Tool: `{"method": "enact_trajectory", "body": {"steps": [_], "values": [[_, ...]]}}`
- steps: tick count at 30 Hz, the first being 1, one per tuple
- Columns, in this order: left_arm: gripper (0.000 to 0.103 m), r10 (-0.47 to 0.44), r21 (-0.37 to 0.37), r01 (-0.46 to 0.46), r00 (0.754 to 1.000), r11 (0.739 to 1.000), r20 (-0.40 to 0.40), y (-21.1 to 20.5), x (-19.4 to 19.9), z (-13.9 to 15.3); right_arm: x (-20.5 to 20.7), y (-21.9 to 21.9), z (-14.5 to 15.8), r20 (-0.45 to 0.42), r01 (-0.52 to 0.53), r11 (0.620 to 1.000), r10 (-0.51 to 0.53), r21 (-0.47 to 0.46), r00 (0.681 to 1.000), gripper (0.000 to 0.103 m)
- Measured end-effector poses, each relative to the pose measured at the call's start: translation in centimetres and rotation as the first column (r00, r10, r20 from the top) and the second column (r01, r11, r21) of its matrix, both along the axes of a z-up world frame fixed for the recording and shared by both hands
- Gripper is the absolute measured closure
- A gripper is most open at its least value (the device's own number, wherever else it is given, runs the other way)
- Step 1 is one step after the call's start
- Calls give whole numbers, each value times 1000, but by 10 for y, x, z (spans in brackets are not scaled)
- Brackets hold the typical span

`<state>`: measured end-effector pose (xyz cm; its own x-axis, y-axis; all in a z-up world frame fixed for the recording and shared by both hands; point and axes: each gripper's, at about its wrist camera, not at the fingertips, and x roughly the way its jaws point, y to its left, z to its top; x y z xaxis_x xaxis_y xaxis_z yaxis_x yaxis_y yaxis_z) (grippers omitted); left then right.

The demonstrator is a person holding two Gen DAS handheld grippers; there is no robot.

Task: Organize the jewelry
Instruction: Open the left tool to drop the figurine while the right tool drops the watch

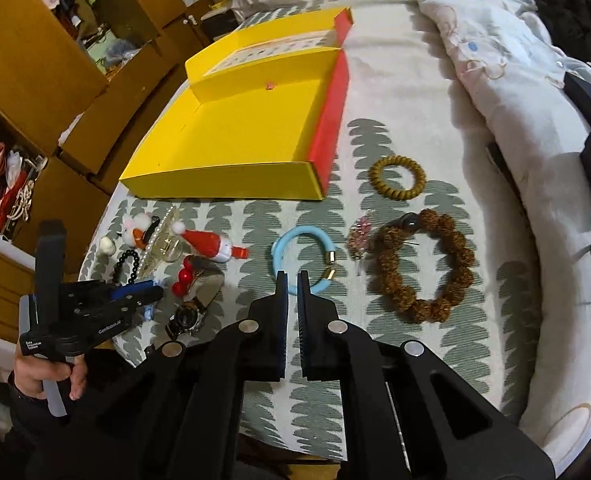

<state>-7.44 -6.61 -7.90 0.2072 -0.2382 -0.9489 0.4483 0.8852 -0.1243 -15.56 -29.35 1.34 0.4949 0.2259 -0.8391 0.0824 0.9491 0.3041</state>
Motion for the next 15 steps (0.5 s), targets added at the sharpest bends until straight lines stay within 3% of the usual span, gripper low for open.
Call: {"method": "enact_trajectory", "body": {"steps": [4,6,8,13,15], "values": [[85,9,10,-9,1000,1000,11,4,0,2,0,6,4,21,-14,1000,14,9,1000,97],[69,17,14,-18,1000,1000,21,9,-1,5,1,5,7,34,-9,1000,9,14,999,97],[61,24,21,-25,999,999,27,12,0,6,0,3,9,40,1,1000,-2,13,999,97],[55,30,6,-30,999,1000,35,17,2,13,-1,2,19,86,6,1000,-7,16,996,91],[48,29,-13,-29,999,999,40,18,3,19,0,2,22,102,5,1000,-6,17,995,87]]}}
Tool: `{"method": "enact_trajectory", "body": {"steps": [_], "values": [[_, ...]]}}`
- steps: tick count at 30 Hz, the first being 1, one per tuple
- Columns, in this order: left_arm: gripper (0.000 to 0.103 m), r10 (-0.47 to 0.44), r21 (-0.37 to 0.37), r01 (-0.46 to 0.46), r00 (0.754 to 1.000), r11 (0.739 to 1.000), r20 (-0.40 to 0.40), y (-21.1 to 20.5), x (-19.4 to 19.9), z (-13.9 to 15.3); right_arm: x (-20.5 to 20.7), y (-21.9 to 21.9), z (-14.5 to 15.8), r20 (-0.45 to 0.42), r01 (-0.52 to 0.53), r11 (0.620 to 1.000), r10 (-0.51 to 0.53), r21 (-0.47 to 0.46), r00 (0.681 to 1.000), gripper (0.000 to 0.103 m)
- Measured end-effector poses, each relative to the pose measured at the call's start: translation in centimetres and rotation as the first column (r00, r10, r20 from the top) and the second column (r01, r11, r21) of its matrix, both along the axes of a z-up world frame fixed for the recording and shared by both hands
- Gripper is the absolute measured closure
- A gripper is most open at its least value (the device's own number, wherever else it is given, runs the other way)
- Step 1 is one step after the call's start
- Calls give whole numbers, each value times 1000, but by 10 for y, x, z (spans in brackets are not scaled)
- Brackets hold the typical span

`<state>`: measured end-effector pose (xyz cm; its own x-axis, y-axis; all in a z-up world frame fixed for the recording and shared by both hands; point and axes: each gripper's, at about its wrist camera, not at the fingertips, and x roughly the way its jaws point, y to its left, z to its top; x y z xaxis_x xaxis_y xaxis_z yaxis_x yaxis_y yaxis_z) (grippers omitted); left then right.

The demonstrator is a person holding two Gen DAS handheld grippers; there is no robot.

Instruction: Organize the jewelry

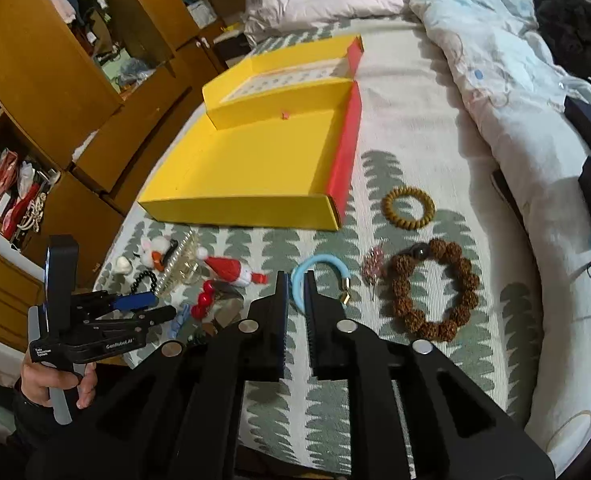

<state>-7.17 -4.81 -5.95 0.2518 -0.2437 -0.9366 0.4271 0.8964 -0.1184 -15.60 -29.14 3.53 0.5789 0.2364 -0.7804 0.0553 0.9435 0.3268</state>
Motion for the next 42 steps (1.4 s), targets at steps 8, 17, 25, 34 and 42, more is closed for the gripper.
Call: {"method": "enact_trajectory", "body": {"steps": [8,17,25,34,42], "values": [[32,-12,-68,17,996,998,84,3,-2,35,9,-1,5,38,18,1000,-17,-13,999,86],[14,78,23,-89,952,996,295,0,-15,52,7,3,-4,-1,71,990,-72,-121,997,82],[10,147,41,-175,916,984,374,10,-31,55,-5,21,-21,-64,51,980,-64,-193,996,24],[10,186,47,-217,913,975,363,21,-36,49,-26,32,-44,-146,54,977,-85,-208,986,19],[10,181,42,-213,903,976,389,20,-47,53,-43,31,-55,-170,79,977,-113,-199,979,19]]}}
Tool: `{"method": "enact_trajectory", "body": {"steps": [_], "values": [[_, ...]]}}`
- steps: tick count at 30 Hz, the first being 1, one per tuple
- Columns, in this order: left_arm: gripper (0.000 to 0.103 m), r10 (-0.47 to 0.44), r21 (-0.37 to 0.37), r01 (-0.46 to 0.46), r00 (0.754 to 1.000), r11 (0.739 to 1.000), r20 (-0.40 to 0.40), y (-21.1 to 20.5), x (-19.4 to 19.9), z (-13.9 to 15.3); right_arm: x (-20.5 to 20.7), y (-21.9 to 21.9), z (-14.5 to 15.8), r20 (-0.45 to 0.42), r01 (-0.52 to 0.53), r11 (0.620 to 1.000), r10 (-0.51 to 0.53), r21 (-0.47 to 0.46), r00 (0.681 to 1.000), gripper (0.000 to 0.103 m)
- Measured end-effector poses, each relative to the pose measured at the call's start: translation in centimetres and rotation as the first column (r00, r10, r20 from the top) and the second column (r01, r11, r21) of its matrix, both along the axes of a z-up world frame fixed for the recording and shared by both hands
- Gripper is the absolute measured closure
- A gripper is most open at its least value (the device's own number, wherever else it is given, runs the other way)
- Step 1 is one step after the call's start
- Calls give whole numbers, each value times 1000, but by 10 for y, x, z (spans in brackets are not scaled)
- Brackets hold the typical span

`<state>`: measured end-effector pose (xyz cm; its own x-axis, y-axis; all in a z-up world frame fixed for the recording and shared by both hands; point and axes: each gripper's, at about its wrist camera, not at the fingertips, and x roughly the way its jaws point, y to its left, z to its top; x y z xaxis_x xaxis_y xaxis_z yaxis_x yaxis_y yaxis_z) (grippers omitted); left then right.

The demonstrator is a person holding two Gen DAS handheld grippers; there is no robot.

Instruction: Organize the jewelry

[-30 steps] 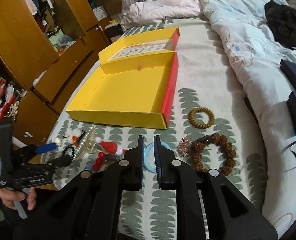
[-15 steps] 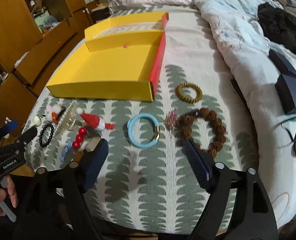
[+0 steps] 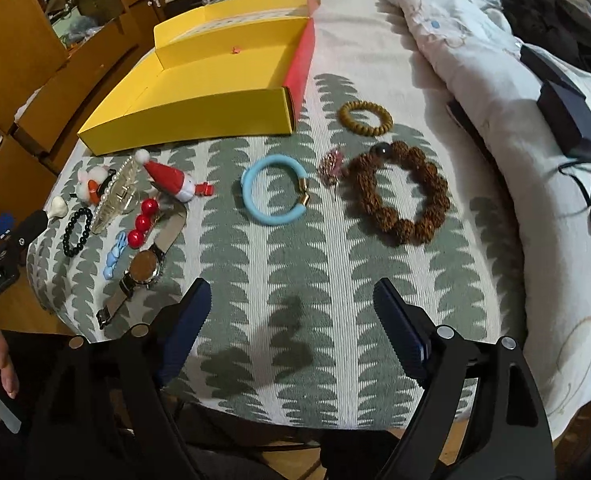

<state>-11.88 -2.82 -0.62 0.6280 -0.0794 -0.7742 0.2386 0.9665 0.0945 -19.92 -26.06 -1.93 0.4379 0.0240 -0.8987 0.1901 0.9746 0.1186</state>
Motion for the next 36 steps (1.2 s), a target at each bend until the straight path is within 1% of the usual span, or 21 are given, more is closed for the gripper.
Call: {"method": "enact_trajectory", "body": {"steps": [7,17,25,36], "values": [[10,11,17,-11,1000,1000,8,0,-3,0,-1,4,1,3,-3,1000,3,-23,1000,19],[10,11,7,-11,1000,1000,2,2,-3,0,2,9,-2,-9,-11,998,10,-67,1000,19],[10,19,6,-19,1000,1000,-19,2,-1,-3,3,9,-3,-11,-5,997,4,-77,1000,19],[10,24,6,-24,1000,1000,-18,1,-1,-3,2,4,-4,-14,7,997,-8,-75,1000,19]]}}
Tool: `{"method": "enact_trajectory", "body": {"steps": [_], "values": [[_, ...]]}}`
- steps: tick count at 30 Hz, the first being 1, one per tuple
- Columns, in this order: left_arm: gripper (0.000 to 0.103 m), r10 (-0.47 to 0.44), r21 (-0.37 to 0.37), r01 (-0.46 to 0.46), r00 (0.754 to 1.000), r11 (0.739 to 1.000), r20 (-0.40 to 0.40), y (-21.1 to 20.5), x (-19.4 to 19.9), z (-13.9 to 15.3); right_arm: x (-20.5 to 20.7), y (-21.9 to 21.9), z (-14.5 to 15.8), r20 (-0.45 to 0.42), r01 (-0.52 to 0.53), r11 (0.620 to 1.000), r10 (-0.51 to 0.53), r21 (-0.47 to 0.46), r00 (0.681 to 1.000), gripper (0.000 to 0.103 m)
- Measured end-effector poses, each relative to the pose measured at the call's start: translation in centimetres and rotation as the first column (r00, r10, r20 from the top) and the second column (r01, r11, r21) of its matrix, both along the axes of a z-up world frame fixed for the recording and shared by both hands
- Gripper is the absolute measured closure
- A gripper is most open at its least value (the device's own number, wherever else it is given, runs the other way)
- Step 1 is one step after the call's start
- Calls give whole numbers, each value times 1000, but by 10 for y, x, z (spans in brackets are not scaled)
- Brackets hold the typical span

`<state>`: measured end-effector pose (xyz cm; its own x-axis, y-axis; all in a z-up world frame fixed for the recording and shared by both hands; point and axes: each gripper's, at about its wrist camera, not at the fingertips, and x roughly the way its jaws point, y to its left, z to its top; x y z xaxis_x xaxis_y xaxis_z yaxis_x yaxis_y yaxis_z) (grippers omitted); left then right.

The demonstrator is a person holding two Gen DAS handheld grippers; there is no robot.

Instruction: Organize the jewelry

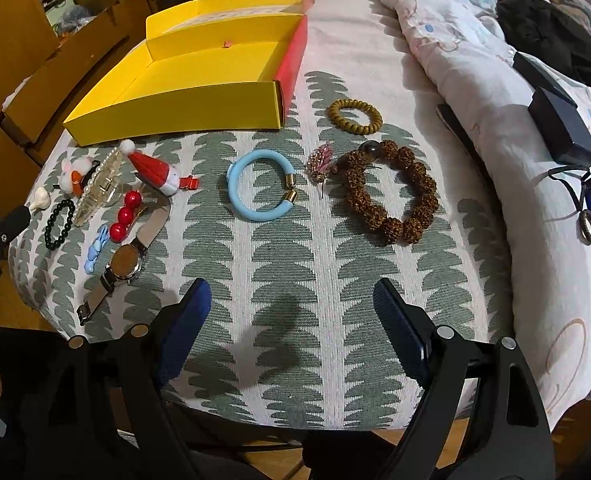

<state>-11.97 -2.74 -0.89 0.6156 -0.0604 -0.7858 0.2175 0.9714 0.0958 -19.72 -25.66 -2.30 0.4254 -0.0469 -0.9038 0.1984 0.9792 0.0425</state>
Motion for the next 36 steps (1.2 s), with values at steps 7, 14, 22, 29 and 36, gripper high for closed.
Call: {"method": "enact_trajectory", "body": {"steps": [7,14,22,29,36], "values": [[10,3,-3,-3,1000,1000,3,1,0,1,-1,-1,0,-3,5,1000,-5,-2,1000,19],[10,9,6,-9,1000,1000,0,2,1,1,-1,-1,-1,-11,5,1000,-5,-6,1000,19],[10,6,5,-6,1000,1000,8,2,2,1,-1,-1,-2,-13,6,1000,-6,-6,1000,19],[10,-3,4,3,1000,1000,6,0,0,1,-1,-1,-3,-12,9,1000,-9,-6,1000,19],[10,-1,2,1,1000,1000,-12,-1,1,-1,-2,-2,-4,-18,9,1000,-9,-7,1000,19]]}}
